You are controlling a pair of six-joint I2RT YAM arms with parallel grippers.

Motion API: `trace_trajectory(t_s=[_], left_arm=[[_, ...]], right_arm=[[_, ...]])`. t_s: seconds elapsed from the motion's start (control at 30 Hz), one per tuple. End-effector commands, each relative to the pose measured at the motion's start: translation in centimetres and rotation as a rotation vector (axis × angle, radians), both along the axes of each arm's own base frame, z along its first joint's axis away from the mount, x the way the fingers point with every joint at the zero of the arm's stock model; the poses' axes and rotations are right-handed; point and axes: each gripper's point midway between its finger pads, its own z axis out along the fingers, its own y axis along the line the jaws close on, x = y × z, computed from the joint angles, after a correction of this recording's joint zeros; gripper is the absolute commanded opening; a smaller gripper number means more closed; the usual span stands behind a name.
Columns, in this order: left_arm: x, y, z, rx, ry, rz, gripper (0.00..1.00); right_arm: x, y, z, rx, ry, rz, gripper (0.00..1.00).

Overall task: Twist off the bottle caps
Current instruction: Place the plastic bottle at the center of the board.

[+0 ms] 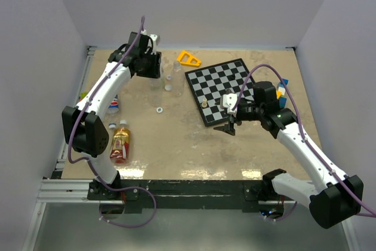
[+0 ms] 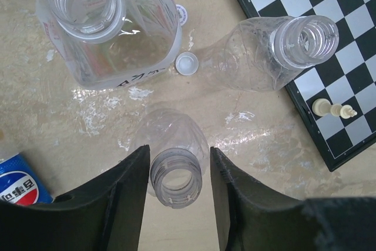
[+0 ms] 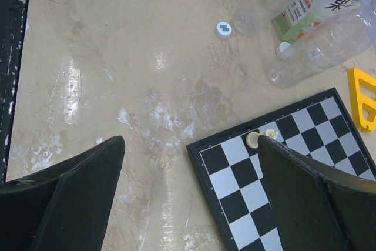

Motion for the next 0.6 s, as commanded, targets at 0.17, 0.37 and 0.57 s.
trace_trajectory(t_s=[0.17, 0.37, 0.57], left_arm=[[0.4, 0.7, 2.5, -0.002, -0.071, 0.025, 0.62], [0.1, 0.9, 3.7, -0.006, -0.097, 0.031, 0.70], [-0.1, 2.2, 5.9, 0.023, -0.159, 0.076, 0.87]], right_arm=[[0.2, -0.2, 0.4, -0.001, -0.028, -0.006, 0.98], [0.2, -0.2, 0.2, -0.003, -0.024, -0.007, 0.98], [0.3, -0.2, 0.5, -0.003, -0.033, -0.011, 0.98]])
